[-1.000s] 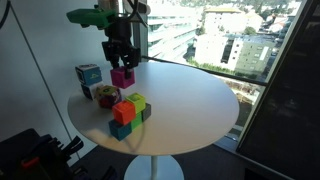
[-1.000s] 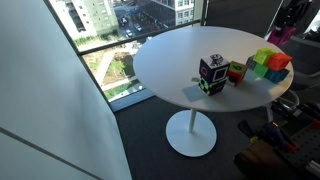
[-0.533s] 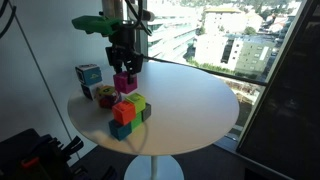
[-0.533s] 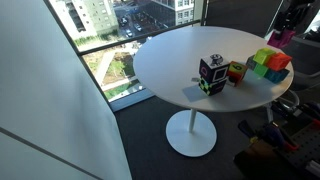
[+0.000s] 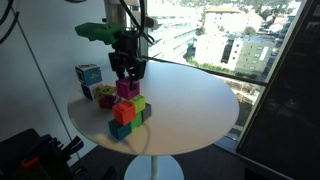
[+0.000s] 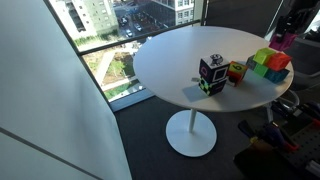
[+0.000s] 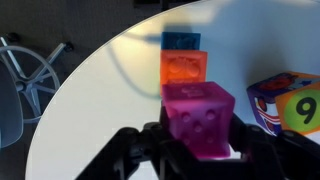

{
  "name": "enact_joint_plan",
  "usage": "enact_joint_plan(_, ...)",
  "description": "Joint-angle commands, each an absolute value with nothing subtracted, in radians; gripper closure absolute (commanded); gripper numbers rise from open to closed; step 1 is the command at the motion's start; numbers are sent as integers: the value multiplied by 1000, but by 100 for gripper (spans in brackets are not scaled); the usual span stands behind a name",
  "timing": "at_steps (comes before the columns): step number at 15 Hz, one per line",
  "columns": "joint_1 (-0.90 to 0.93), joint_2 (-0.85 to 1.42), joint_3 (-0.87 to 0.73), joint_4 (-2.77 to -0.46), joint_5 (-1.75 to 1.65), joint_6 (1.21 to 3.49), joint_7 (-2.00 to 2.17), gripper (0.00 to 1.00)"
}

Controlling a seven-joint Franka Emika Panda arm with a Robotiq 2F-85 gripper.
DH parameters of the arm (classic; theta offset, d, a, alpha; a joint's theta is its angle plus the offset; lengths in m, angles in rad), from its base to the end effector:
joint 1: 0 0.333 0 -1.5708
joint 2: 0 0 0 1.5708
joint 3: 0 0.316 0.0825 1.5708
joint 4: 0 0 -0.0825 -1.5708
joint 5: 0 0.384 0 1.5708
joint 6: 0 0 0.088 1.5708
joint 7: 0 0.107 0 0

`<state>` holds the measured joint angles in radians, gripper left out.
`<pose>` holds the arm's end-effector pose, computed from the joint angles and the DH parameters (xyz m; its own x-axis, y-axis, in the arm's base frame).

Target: Place the pink block on top of the block pyramid

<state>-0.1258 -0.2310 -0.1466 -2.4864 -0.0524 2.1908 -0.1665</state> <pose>0.4221 -0.1193 0.3670 0.9954 -0.0687 -0.0668 -0.0691 -0.9976 -0.0041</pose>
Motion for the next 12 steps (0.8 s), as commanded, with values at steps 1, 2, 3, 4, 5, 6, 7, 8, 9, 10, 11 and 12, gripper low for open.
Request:
enact_joint_plan(1, -137, -235, -154, -2505, -74, 2221, -169, 71)
enact_joint_plan(2, -138, -234, -155, -2508, -75, 2225, -169, 71)
enact_joint_plan(3, -139, -234, -157, -2511, -74, 2228, -170, 71)
enact_joint_plan(4, -139, -234, -158, -2514, -74, 2232, -172, 71)
enact_joint_plan(5, -140, -233, -159, -2517, -73, 2235, -173, 71)
enact_joint_plan(6, -140, -232, -160, -2520, -71, 2239, -174, 71)
enact_joint_plan(7, -139, -231, -161, -2522, -70, 2242, -175, 71)
enact_joint_plan(8, -139, -230, -162, -2524, -70, 2246, -175, 71)
enact_joint_plan(9, -139, -229, -163, -2526, -69, 2251, -176, 71)
enact_joint_plan(10, -138, -227, -164, -2528, -67, 2257, -179, 71)
enact_joint_plan(11, -137, -225, -164, -2529, -66, 2261, -180, 71)
enact_joint_plan(12, -137, -223, -165, -2530, -64, 2270, -181, 71)
